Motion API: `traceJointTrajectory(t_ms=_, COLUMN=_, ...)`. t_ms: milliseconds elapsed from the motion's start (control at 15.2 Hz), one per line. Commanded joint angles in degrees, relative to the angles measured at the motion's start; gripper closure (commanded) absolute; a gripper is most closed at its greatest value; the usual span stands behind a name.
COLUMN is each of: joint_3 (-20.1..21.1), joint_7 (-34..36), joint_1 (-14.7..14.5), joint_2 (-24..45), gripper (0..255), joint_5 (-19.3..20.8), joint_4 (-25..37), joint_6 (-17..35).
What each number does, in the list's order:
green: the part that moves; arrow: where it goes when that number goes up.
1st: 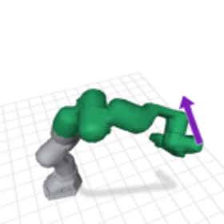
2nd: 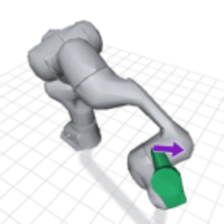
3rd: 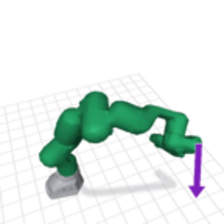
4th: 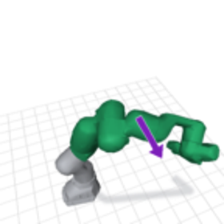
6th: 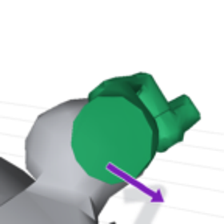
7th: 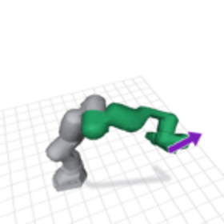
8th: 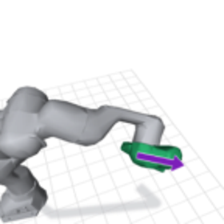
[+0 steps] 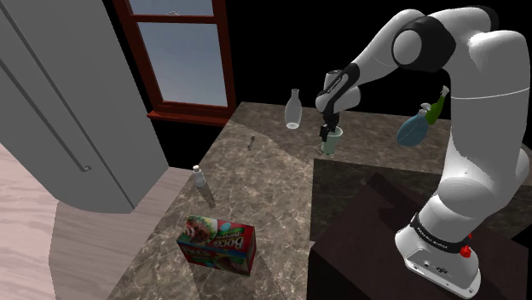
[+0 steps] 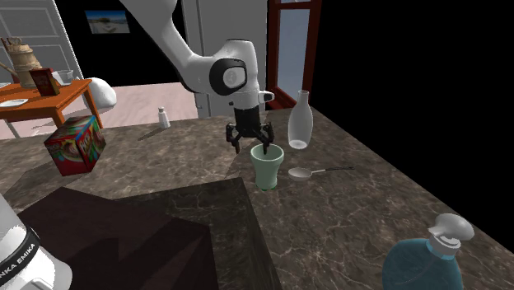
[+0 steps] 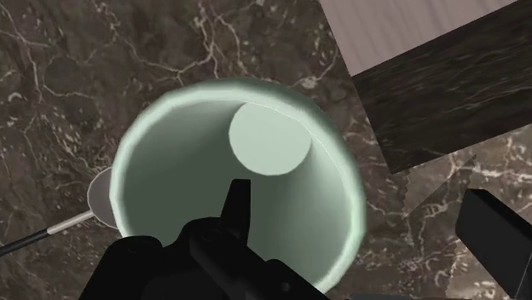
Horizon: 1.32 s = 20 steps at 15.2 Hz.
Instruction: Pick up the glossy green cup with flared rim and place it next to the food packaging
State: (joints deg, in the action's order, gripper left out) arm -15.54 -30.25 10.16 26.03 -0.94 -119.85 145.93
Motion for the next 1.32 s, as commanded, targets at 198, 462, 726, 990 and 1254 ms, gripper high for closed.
traceJointTrajectory(t_ms=198, joint_3=0.53, joint_7=-0.64, joint_1=0.77, joint_2=2.53, gripper=0, joint_5=-0.74, joint_4=0.52, joint_6=2.05)
traceJointTrajectory(t_ms=462, joint_3=0.53, joint_7=-0.64, joint_1=0.77, joint_2=2.53, gripper=0, joint_5=-0.74, joint_4=0.52, joint_6=2.05)
traceJointTrajectory(t_ms=726, joint_3=0.53, joint_7=-0.63, joint_1=0.77, joint_2=2.53, gripper=255, joint_5=-0.74, joint_4=0.52, joint_6=2.04)
traceJointTrajectory(t_ms=990, joint_3=0.53, joint_7=-0.63, joint_1=0.77, joint_2=2.53, gripper=255, joint_5=-0.74, joint_4=0.52, joint_6=2.04)
traceJointTrajectory(t_ms=1254, joint_3=0.53, joint_7=-0.64, joint_1=0.77, joint_2=2.53, gripper=255, joint_5=-0.74, joint_4=0.52, joint_6=2.05)
